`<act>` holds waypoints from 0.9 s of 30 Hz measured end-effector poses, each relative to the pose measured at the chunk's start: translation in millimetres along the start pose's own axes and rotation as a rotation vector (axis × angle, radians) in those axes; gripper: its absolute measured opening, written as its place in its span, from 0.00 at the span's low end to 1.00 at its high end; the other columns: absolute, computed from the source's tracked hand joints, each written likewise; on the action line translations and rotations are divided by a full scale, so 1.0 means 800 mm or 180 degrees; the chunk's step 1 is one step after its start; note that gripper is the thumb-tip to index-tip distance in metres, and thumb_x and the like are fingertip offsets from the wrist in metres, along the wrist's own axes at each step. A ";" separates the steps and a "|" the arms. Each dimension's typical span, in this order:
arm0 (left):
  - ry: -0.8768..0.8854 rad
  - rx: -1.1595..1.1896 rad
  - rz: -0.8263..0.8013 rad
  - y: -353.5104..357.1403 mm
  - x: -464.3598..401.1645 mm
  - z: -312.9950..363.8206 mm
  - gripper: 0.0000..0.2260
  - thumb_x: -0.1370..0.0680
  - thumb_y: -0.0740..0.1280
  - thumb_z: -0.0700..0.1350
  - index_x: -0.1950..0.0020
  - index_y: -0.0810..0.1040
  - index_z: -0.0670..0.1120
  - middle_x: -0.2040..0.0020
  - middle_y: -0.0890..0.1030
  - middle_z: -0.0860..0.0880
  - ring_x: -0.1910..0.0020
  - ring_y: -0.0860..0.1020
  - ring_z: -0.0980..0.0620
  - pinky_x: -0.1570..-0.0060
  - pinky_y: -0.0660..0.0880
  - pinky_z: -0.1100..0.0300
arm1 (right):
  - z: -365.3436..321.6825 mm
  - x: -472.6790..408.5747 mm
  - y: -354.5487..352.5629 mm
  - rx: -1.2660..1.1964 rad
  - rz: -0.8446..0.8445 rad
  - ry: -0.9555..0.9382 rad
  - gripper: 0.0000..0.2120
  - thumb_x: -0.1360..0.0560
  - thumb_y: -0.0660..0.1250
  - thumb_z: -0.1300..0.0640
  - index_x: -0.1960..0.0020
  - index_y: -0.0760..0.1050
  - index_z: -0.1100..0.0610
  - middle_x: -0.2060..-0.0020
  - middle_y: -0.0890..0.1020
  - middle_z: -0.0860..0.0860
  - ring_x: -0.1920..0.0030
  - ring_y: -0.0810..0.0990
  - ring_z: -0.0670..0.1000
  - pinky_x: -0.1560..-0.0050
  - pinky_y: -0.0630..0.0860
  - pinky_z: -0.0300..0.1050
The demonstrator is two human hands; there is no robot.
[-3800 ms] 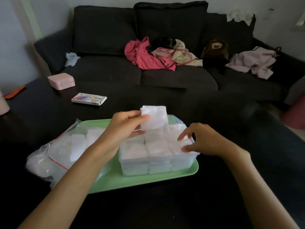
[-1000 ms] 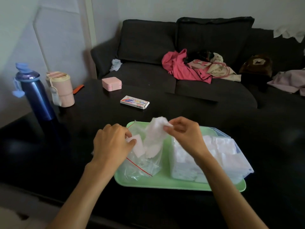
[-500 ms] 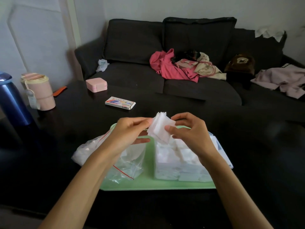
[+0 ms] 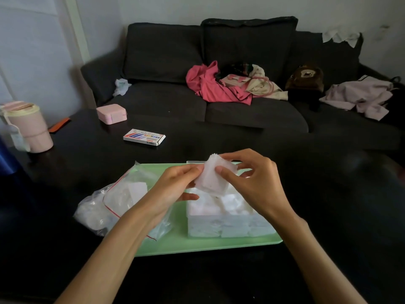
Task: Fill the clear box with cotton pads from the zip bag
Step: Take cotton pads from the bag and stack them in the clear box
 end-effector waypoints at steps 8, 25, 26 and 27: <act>0.0031 0.0109 -0.0107 0.006 -0.003 -0.001 0.10 0.20 0.62 0.45 0.52 0.83 0.49 0.57 0.85 0.51 0.58 0.83 0.56 0.62 0.78 0.65 | 0.001 0.001 0.003 0.0821 0.0078 -0.0588 0.05 0.30 0.74 0.56 0.55 0.80 0.54 0.54 0.76 0.42 0.51 0.72 0.43 0.53 0.70 0.33; -0.0345 -0.0001 0.0064 -0.015 -0.002 0.006 0.18 0.28 0.67 0.56 0.48 0.83 0.45 0.52 0.85 0.44 0.52 0.83 0.49 0.48 0.77 0.57 | -0.030 0.014 0.018 0.1128 -0.0211 -0.0873 0.07 0.32 0.72 0.60 0.58 0.81 0.48 0.64 0.83 0.44 0.60 0.77 0.46 0.58 0.72 0.38; -0.0361 -0.0022 0.0167 -0.016 -0.001 0.006 0.16 0.28 0.69 0.54 0.49 0.83 0.44 0.52 0.85 0.42 0.53 0.83 0.48 0.51 0.78 0.58 | -0.031 0.016 0.018 0.1242 -0.0148 -0.0988 0.08 0.32 0.71 0.61 0.59 0.82 0.48 0.65 0.83 0.45 0.61 0.77 0.46 0.59 0.72 0.39; -0.0363 -0.0051 0.0231 -0.017 -0.001 0.005 0.14 0.27 0.69 0.52 0.50 0.84 0.43 0.53 0.84 0.41 0.55 0.83 0.48 0.54 0.79 0.59 | -0.033 0.016 0.019 0.1319 -0.0074 -0.1153 0.08 0.33 0.71 0.62 0.60 0.82 0.50 0.65 0.84 0.45 0.61 0.78 0.46 0.59 0.71 0.38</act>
Point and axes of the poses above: each hand's wrist, its own x-axis away from the middle knuckle, its own y-axis out of the palm, z = x × y, the point moved 2 cm from there along -x, towards the middle knuckle
